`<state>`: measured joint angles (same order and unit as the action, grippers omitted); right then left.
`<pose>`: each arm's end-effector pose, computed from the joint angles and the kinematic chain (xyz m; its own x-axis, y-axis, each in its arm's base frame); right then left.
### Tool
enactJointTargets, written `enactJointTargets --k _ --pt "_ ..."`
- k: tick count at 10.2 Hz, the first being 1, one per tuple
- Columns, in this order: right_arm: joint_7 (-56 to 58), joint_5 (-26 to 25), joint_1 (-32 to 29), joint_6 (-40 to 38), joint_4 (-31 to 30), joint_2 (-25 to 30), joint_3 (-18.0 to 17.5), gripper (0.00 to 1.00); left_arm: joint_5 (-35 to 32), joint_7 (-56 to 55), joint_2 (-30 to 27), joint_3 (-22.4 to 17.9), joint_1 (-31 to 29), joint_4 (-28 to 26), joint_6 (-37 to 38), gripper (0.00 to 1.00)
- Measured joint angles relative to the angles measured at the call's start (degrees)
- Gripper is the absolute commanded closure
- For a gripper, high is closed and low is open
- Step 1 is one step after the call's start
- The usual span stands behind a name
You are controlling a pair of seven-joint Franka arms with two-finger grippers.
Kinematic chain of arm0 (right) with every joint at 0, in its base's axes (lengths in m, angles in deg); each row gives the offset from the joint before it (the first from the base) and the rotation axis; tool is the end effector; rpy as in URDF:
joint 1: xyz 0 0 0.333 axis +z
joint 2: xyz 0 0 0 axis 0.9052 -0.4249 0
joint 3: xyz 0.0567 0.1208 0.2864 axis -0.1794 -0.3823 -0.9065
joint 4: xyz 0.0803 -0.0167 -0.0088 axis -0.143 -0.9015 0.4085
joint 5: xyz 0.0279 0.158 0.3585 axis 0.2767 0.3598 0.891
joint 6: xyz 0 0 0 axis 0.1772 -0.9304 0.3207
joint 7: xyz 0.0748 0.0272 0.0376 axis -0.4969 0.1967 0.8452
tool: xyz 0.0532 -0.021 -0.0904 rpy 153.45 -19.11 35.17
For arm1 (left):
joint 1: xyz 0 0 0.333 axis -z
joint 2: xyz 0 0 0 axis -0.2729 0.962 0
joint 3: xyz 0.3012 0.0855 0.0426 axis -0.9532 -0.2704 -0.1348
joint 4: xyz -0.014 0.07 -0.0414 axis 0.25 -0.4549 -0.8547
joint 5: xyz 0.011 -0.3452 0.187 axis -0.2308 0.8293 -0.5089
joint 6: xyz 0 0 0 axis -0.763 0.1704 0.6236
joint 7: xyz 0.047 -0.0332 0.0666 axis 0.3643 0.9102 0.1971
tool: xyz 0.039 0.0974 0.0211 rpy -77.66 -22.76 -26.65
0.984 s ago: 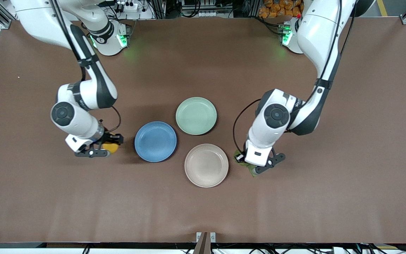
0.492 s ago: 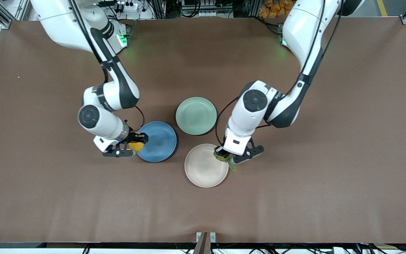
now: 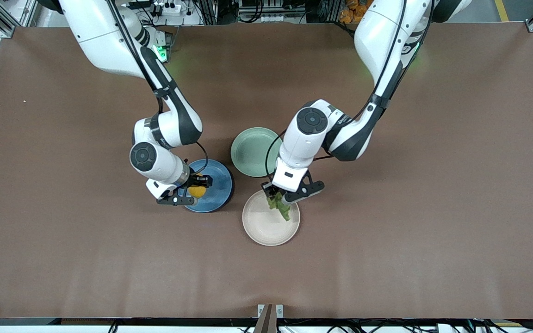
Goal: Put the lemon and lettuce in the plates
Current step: 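Carry the lemon to the blue plate while the left gripper carries lettuce, then release the lemon on the blue plate while the left gripper releases lettuce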
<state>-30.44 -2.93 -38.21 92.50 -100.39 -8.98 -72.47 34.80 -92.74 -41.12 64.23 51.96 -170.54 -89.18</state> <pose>0.5852 0.2610 0.1990 0.9963 -0.0513 -0.0690 -0.0606 -0.9883 -0.1397 0.5756 -0.4794 0.2906 0.8927 0.4361 0.1133 0.3855 -0.8694 0.3092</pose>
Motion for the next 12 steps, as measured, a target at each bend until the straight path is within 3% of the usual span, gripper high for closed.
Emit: enactJointTargets --k 5,6,10,12 --pt "-0.32 0.21 0.68 0.98 0.70 -1.23 -0.01 0.08 0.00 -0.01 -0.04 -2.75 -0.20 0.05 0.06 0.00" --pt "-0.34 0.22 0.68 1.01 0.77 -1.23 0.02 0.00 0.00 0.04 -0.04 -3.94 -0.25 0.04 0.87 0.00" --pt "-0.34 0.23 0.62 0.33 2.38 -0.57 0.14 0.00 0.00 7.21 -1.00 -6.82 -4.76 0.12 7.64 0.00" --pt "-0.35 0.24 -0.28 -7.08 4.83 1.81 0.56 0.00 -0.01 11.39 -1.72 -6.89 -8.37 0.12 9.65 0.00"
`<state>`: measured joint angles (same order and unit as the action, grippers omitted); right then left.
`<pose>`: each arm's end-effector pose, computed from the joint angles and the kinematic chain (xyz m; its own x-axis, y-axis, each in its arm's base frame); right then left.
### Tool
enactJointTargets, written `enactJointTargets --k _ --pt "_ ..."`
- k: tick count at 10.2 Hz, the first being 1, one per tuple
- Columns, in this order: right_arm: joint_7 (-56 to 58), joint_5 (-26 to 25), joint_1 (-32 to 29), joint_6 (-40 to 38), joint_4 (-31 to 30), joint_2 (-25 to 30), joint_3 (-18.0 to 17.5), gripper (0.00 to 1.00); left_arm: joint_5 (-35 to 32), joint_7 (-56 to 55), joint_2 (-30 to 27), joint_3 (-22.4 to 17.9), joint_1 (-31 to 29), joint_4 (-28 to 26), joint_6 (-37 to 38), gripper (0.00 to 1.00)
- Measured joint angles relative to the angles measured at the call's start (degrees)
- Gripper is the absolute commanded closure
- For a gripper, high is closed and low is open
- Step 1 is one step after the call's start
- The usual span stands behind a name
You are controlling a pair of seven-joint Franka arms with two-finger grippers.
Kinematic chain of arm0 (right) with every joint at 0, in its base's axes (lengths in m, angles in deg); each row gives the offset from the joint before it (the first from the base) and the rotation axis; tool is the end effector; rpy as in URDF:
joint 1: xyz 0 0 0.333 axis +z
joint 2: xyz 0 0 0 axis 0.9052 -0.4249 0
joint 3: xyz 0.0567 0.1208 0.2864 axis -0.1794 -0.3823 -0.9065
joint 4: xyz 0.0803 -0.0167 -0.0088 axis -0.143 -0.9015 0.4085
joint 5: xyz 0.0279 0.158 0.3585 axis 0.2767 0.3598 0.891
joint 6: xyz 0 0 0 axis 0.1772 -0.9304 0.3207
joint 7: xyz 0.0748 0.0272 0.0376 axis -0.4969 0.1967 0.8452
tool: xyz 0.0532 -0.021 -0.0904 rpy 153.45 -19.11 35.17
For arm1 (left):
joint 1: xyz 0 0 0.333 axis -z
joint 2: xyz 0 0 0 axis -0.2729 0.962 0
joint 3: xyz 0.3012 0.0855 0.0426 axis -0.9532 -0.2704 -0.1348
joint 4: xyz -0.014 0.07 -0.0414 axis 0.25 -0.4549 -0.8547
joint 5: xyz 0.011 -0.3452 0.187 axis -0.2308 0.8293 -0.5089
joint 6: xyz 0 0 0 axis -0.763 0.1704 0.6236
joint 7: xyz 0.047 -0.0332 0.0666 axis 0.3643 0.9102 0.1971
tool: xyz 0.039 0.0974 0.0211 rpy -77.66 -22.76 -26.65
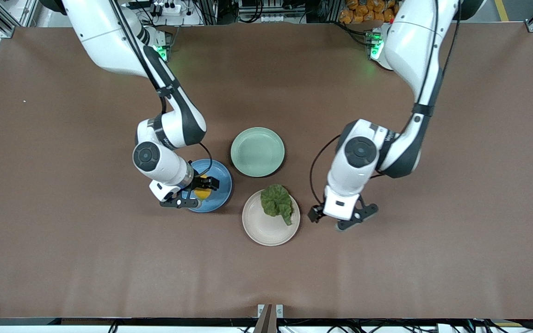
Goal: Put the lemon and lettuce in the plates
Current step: 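Release the lemon on the blue plate while the left gripper releases lettuce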
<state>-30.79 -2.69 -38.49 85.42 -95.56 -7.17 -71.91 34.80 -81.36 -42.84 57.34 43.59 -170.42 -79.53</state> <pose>0.6036 0.2655 0.2439 0.9953 -0.0491 -0.0836 -0.0620 -0.9853 -0.1592 0.6634 -0.3218 0.2939 0.8775 0.4531 0.1571 0.4372 -0.8905 0.1258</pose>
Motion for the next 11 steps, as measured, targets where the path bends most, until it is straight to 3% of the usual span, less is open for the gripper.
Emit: enactJointTargets --k 2,4,8,11 --pt "1.03 -0.69 -3.68 -12.35 3.72 4.09 0.34 0.00 -0.01 5.13 -0.33 -0.03 -3.36 0.00 2.98 0.00" --pt "3.13 -3.59 -8.05 -18.36 4.45 7.60 0.42 0.00 -0.03 13.74 -0.35 -0.12 -6.97 -0.03 8.65 0.00" --pt "6.42 -10.53 -13.05 -21.16 4.37 10.20 0.56 0.00 -0.03 28.32 -1.09 -0.18 -15.14 0.01 18.06 0.00" --pt "16.41 -11.52 -17.86 -22.38 3.79 11.75 2.87 0.00 -0.03 34.37 -3.11 -0.06 -18.42 -1.03 27.02 0.00"
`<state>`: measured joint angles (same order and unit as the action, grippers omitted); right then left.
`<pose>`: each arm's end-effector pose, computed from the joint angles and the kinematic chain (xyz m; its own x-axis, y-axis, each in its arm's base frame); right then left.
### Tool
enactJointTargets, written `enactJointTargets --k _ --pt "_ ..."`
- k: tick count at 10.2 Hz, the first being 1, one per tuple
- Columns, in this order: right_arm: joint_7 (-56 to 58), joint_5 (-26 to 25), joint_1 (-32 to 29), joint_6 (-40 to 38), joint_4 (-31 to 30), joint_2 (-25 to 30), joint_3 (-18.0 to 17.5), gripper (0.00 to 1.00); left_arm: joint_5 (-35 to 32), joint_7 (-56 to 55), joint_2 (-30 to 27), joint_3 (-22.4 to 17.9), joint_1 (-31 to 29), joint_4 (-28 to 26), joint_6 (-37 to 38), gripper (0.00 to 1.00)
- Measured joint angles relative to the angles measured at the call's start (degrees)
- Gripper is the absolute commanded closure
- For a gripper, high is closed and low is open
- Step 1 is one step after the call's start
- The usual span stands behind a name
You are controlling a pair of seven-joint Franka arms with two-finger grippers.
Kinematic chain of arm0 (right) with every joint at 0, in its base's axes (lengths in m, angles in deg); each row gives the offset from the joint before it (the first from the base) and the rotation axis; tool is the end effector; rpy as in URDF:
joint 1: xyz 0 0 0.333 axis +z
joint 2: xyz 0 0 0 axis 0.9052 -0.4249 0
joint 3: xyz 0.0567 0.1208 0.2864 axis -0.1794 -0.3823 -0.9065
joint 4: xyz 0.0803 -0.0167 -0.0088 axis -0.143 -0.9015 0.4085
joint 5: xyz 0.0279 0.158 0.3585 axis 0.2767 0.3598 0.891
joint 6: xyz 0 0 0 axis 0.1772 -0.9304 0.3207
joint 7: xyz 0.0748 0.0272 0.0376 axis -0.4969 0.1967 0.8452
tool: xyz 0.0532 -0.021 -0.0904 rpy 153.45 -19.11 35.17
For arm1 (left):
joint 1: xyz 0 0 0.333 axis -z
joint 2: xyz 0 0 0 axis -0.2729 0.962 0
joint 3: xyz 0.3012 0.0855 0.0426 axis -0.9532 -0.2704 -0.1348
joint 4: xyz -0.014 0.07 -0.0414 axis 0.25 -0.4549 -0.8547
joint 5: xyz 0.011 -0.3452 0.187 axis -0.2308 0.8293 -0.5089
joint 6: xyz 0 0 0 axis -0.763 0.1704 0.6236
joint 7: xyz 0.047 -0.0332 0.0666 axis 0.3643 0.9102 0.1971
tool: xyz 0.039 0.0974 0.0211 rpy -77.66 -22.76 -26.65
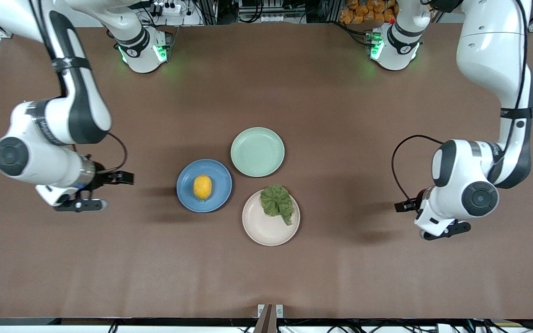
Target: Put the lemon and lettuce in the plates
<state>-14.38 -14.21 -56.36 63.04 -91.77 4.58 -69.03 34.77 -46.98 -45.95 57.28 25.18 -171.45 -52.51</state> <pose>0.6361 0.0368 0.3759 0.9896 0.0271 -0.1411 0.0215 -0.9989 -0.0410 0.6791 -0.0851 0.2844 0.9559 0.2100 -0.2051 0.1860 -0.9739 -0.1304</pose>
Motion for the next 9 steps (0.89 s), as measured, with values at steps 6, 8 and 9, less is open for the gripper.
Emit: enactJointTargets --k 6,8,9 --pt "4.40 -3.46 -5.40 -1.28 -3.23 7.39 2.76 0.00 0.00 11.75 -14.47 0.19 -2.76 -16.36 1.06 0.00" --pt "4.39 -3.65 -6.09 -2.80 -4.48 11.53 2.76 0.00 0.00 13.11 -20.81 0.21 -4.55 -17.57 1.07 0.00" --pt "4.39 -3.70 -6.16 -4.22 -4.59 13.08 2.76 0.00 0.00 13.18 -23.49 0.31 -4.95 -17.70 1.03 0.00"
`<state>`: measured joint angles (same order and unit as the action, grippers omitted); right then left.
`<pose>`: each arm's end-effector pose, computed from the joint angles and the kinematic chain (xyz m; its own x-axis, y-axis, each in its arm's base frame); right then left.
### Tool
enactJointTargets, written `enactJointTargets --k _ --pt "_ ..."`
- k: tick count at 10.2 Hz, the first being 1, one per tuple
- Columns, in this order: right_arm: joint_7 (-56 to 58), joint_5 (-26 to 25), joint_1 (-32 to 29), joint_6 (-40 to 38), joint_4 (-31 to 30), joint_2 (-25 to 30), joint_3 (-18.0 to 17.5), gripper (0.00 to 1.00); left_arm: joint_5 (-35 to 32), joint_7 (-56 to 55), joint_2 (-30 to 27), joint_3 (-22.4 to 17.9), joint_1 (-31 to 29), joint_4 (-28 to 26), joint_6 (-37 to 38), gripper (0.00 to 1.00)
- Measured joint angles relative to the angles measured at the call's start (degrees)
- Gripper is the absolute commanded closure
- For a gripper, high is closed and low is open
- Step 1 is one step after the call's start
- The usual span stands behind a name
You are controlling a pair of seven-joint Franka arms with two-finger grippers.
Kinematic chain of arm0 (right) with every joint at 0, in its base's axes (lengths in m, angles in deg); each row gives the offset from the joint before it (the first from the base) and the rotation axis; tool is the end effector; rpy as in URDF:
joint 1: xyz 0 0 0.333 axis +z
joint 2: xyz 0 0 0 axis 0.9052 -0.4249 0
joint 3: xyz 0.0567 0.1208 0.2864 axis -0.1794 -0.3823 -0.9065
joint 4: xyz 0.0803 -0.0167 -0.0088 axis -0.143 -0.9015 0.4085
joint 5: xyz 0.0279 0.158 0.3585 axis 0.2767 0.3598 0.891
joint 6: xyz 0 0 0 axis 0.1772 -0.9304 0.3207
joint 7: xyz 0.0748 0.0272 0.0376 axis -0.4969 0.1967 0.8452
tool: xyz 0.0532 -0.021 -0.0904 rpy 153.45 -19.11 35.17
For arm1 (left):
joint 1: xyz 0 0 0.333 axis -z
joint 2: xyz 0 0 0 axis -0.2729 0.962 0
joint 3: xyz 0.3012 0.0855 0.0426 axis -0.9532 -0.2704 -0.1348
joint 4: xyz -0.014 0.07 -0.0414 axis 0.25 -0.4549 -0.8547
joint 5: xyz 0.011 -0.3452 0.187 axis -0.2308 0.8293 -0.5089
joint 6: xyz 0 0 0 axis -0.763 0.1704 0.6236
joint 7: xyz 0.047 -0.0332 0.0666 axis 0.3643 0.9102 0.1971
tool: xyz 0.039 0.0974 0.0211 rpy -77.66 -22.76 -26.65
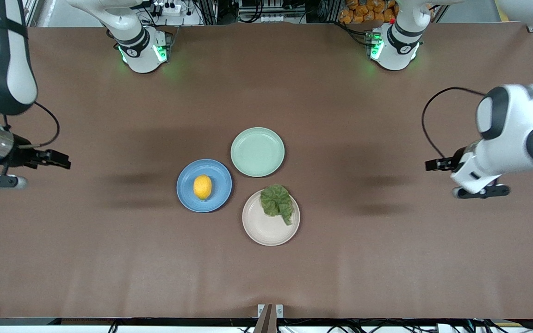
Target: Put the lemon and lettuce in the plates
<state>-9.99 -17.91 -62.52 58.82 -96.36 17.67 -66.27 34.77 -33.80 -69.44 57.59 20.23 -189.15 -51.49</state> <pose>0.5884 -0.0638 0.4738 0.9973 -0.0294 -0.0676 -0.0300 -0.9995 -0.0073 0.6023 -0.0233 0.4117 0.9866 0.0635 -0.1501 0.0556 -0.9969 -0.0564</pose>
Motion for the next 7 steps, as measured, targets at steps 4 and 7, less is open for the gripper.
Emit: enactJointTargets --k 4,7 --pt "-0.01 -0.55 -0.27 -4.28 0.49 4.70 -0.01 0.00 0.00 0.00 -7.18 4.89 -3.90 -0.11 -2.62 0.00" --pt "-0.01 -2.57 -0.28 -10.91 5.04 6.47 -0.22 0.00 0.00 0.50 -11.40 6.06 -3.80 1.31 -2.01 0.00"
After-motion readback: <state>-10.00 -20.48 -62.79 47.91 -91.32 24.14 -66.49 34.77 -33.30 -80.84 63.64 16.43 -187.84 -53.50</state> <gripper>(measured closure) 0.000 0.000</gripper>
